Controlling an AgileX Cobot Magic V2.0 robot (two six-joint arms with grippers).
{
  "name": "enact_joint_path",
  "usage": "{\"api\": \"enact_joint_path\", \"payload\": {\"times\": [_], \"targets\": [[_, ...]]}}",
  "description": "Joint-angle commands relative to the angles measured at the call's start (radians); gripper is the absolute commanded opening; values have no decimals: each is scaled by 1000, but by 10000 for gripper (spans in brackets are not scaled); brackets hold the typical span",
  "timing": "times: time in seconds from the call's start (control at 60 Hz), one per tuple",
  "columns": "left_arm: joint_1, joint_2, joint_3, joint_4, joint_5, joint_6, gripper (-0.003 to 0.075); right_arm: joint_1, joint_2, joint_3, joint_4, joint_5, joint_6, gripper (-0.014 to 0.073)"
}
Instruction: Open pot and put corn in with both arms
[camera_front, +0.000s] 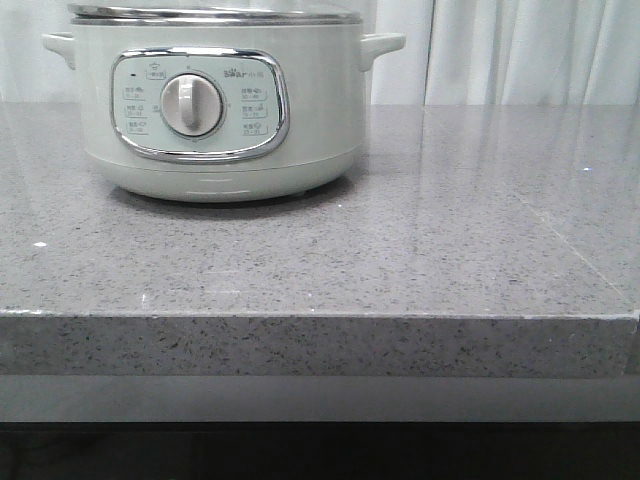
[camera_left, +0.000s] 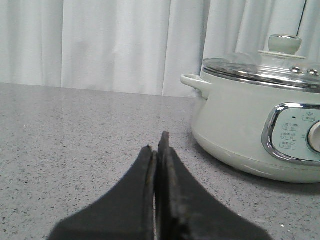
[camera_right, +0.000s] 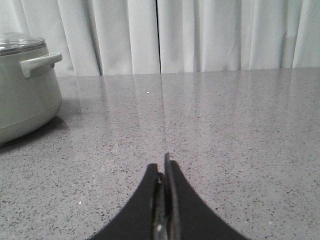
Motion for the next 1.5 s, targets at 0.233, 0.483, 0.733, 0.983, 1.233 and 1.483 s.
{"api": "enact_joint_path", "payload": {"times": [0.233, 0.483, 0.733, 0.983, 1.233, 1.483], "targets": [[1, -19, 6, -1, -80, -9, -20, -2, -24, -1, -125, -92, 136, -65], [1, -19, 6, -1, -80, -9, -20, -20, -25, -1, -125, -121, 135, -65], [1, -19, 6, -1, -80, -9, -20, -52, -25, -1, -125, -139, 135, -65], [1, -19, 6, -1, -80, -9, -20, -51, -25, -1, -125, -135, 135, -65], [1, -19, 6, -1, -80, -9, -20, -51, -24, -1, -125, -135, 135, -65], [1, -19, 6, -1, -80, -9, -20, -51, -24, -1, -125, -135, 135, -65]]}}
